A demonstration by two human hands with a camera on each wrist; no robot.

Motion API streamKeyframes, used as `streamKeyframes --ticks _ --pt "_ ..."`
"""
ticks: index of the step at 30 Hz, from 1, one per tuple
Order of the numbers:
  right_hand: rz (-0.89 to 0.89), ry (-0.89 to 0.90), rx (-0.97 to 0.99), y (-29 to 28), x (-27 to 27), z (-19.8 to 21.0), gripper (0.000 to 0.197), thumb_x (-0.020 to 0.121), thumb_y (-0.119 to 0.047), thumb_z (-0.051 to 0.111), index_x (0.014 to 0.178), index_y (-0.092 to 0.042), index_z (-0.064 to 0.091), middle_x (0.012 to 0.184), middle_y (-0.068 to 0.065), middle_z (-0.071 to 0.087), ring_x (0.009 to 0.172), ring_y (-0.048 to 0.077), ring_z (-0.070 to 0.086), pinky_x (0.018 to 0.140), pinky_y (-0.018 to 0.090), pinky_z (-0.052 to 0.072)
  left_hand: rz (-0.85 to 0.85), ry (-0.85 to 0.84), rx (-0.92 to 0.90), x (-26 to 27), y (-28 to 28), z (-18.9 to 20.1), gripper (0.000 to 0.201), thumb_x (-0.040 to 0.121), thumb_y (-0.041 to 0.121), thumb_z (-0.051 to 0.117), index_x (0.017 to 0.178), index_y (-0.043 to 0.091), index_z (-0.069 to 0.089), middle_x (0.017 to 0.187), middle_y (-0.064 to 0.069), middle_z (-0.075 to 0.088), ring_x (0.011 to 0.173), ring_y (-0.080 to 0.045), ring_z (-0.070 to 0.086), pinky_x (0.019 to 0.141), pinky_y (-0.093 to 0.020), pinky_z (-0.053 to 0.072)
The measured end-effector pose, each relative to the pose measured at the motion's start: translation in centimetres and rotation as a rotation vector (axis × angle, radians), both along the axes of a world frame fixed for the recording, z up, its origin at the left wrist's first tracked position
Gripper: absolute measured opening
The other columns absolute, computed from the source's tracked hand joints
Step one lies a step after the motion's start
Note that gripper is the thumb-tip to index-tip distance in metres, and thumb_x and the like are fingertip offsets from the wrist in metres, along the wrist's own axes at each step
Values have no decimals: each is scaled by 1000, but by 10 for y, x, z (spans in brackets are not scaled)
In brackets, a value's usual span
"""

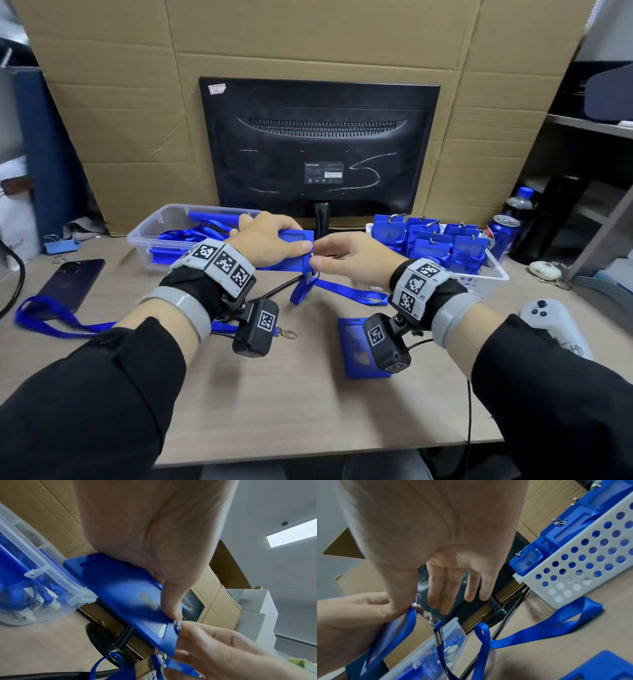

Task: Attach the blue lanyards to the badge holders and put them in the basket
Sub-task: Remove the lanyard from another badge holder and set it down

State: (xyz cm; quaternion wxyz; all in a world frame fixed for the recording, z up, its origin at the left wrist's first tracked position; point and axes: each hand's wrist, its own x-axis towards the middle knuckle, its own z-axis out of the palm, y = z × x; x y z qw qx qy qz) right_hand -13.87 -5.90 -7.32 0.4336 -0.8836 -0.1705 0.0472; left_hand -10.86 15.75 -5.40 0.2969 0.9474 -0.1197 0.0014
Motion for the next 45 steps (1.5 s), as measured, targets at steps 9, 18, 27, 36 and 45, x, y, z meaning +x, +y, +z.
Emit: streamKeyframes --ticks 9,18,27,36,45 --pt "-24 -7 40 -4 1 -4 9 96 -17 76 104 -13 78 82 -2 80 77 12 75 74 16 55 -11 12 -13 0 0 -2 20 86 63 72 99 47 70 113 2 63 119 -24 30 113 -53 34" --pt "25 -131 -147 -11 -1 -1 13 98 -27 75 86 -22 78 75 0 79 70 8 74 71 16 56 -22 -39 37 -7 -8 -2 14 86 60 74 90 49 67 99 10 60 118 -25 33 107 -54 36" --pt "61 -130 -140 -14 -5 1 11 97 -22 76 87 -20 79 72 -3 77 65 0 69 66 11 50 -95 -52 47 -7 -12 0 14 84 55 78 84 46 68 89 19 63 113 -21 34 106 -52 39" --pt "-22 -106 -10 -17 -6 4 10 100 -20 71 94 -14 77 78 -5 78 70 4 72 70 17 56 -180 42 -128 -1 -16 -8 13 100 31 69 101 18 69 92 3 73 91 -18 67 82 -34 52" --pt "-500 -357 143 -46 9 7 18 93 -14 77 103 -18 63 85 -7 66 71 7 61 75 26 55 -157 457 -318 -12 -43 -28 24 111 12 46 91 19 57 92 -3 63 83 -19 58 63 -19 46"
